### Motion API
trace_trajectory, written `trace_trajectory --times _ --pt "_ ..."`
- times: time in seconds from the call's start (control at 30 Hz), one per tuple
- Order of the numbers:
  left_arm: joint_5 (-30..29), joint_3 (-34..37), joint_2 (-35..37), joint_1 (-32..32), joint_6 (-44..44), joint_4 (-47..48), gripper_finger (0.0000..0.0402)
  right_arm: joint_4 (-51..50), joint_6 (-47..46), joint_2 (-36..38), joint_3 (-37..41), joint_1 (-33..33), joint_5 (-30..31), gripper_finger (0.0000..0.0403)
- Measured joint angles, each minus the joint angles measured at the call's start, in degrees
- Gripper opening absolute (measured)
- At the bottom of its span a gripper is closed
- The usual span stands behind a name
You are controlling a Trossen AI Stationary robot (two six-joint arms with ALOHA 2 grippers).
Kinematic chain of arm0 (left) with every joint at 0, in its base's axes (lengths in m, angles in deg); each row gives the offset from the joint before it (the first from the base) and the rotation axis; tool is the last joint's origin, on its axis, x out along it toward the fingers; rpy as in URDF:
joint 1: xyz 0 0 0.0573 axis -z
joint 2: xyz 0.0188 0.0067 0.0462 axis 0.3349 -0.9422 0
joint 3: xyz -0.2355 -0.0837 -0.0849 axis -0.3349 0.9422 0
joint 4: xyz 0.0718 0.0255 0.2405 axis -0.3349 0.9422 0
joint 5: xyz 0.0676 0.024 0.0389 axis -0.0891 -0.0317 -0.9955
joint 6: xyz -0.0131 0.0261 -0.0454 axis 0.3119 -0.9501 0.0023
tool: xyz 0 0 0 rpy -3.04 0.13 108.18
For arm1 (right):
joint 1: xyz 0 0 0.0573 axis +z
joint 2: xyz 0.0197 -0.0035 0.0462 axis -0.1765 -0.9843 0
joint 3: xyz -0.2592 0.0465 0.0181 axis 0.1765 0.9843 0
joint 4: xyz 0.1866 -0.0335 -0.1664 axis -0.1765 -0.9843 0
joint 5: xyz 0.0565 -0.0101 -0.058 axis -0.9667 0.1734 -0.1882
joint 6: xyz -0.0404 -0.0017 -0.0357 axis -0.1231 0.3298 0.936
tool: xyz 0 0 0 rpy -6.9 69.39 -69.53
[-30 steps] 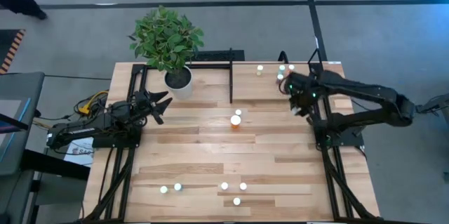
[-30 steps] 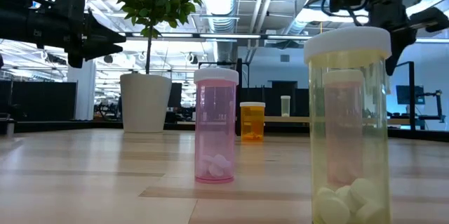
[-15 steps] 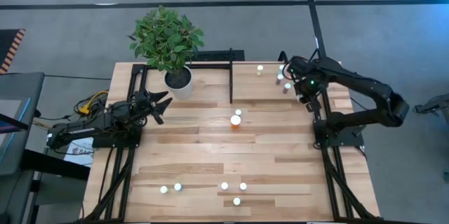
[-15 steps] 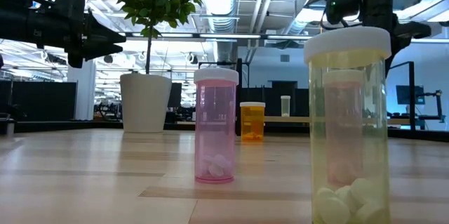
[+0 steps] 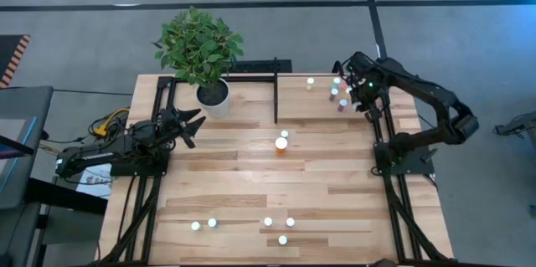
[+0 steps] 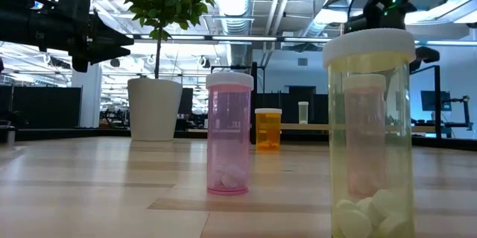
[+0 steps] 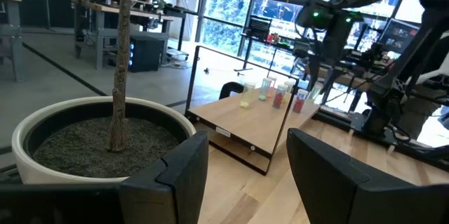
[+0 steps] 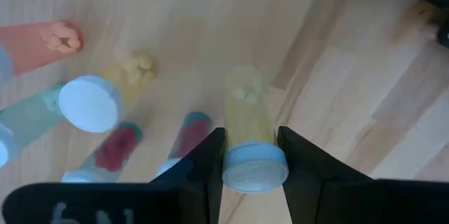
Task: Pick and place medicine bottles onto shelf by color
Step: Put the right yellow pill bottle on the shelf
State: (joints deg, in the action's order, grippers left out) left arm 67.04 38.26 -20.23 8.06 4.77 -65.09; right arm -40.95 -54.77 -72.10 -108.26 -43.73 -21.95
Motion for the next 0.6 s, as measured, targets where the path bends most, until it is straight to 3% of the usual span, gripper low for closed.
trace_trajectory --times 0.27,0.6 --pt "0.0 0.0 0.0 0.0 0.0 0.0 0.0181 2.3 8.0 -4.3 0.0 -4.1 -3.1 0.013" --pt "0.0 0.0 0.0 0.0 0.0 0.0 0.0181 3.8 10.1 -6.3 0.0 -4.8 -3.4 0.013"
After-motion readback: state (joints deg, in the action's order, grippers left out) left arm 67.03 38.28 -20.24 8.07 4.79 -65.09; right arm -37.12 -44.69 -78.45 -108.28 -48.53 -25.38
